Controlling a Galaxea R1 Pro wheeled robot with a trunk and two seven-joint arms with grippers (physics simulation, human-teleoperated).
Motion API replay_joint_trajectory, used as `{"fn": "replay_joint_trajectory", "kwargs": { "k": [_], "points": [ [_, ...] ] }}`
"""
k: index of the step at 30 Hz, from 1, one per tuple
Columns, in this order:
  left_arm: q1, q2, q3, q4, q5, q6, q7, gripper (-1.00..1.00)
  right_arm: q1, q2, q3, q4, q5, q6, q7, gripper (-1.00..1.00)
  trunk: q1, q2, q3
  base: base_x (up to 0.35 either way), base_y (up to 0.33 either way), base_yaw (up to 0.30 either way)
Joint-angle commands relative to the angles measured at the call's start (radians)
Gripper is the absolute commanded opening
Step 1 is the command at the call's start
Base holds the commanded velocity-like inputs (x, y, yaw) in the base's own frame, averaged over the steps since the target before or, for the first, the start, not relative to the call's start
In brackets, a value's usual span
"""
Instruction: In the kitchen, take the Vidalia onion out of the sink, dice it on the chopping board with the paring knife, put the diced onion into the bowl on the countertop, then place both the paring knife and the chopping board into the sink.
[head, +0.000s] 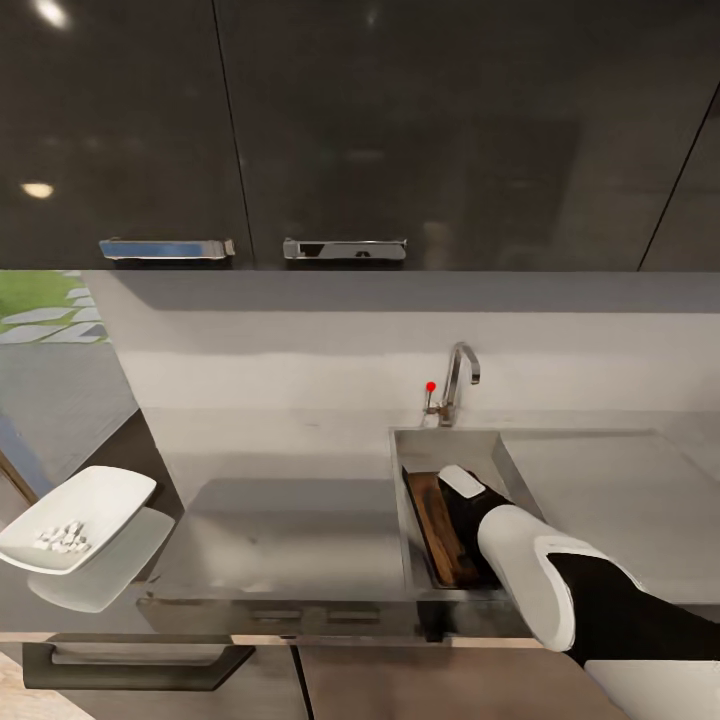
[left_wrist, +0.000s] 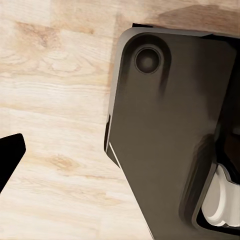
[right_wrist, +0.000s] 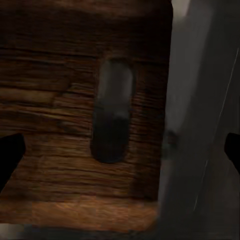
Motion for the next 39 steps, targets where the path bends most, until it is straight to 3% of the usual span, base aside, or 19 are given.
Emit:
{"fn": "replay_joint_trajectory", "kwargs": {
  "k": [1,4,6,8,10,13,15,17,19,21,22,25,28,39],
  "points": [
    [-0.002,0.000,-0.008,0.004,0.006,-0.006,0.001,1.00,-0.001,0.014,-0.007,-0.078,0.003,0.001,-0.010,1.00,0.001,-0.002,-0.002,0.000,0.000,0.000],
    [-0.002,0.000,-0.008,0.004,0.006,-0.006,0.001,1.00,-0.001,0.032,0.023,-0.262,0.014,0.104,-0.097,1.00,0.001,-0.002,-0.002,0.000,0.000,0.000],
    [-0.002,0.000,-0.008,0.004,0.006,-0.006,0.001,1.00,-0.001,0.032,0.073,-0.422,0.018,0.205,-0.190,1.00,0.001,-0.002,-0.002,0.000,0.000,0.000],
    [-0.002,0.000,-0.008,0.004,0.006,-0.006,0.001,1.00,-0.001,0.032,0.097,-0.519,0.018,0.252,-0.231,1.00,0.001,-0.002,-0.002,0.000,0.000,0.000],
    [-0.002,0.000,-0.008,0.004,0.006,-0.006,0.001,1.00,-0.001,0.032,0.117,-0.584,0.018,0.328,-0.252,1.00,0.001,-0.002,-0.002,0.000,0.000,0.000],
    [-0.002,0.000,-0.008,0.004,0.006,-0.006,0.001,1.00,-0.001,0.032,0.126,-0.597,0.023,0.438,-0.227,1.00,0.001,-0.002,-0.002,0.000,0.000,0.000],
    [-0.002,-0.001,-0.009,0.004,0.006,-0.006,0.001,1.00,-0.001,0.015,0.130,-0.533,0.056,0.474,-0.115,1.00,0.001,-0.002,-0.002,0.000,0.000,0.000],
    [-0.002,-0.001,-0.009,0.004,0.006,-0.006,0.001,1.00,-0.001,0.003,0.146,-0.448,0.147,0.483,0.041,1.00,0.001,-0.002,-0.002,0.000,0.000,0.000],
    [-0.002,-0.002,-0.009,0.003,0.006,-0.006,0.001,1.00,-0.001,-0.004,0.167,-0.362,0.324,0.486,0.234,1.00,0.001,-0.002,-0.002,-0.009,0.000,0.000],
    [-0.002,-0.003,-0.010,0.003,0.006,-0.006,0.001,1.00,-0.001,-0.006,0.172,-0.335,0.454,0.487,0.345,1.00,0.001,-0.002,-0.002,-0.075,0.000,0.000],
    [-0.002,-0.002,-0.010,0.003,0.005,-0.006,0.001,1.00,-0.001,-0.008,0.173,-0.326,0.546,0.487,0.415,1.00,0.001,-0.002,-0.002,-0.140,0.000,0.000],
    [-0.002,-0.003,-0.010,0.003,0.005,-0.006,0.001,1.00,-0.001,-0.009,0.175,-0.318,0.685,0.487,0.531,1.00,0.001,-0.002,-0.002,-0.185,0.000,0.000],
    [-0.002,-0.003,-0.010,0.003,0.004,-0.006,0.001,1.00,-0.001,-0.009,0.176,-0.330,0.755,0.489,0.628,1.00,0.001,-0.002,-0.002,-0.243,0.000,0.000],
    [-0.002,-0.003,-0.010,0.004,0.004,-0.006,0.000,1.00,-0.001,-0.017,0.177,-0.332,0.771,0.490,0.664,1.00,0.001,-0.002,-0.002,-0.304,0.000,0.000]
  ]
}}
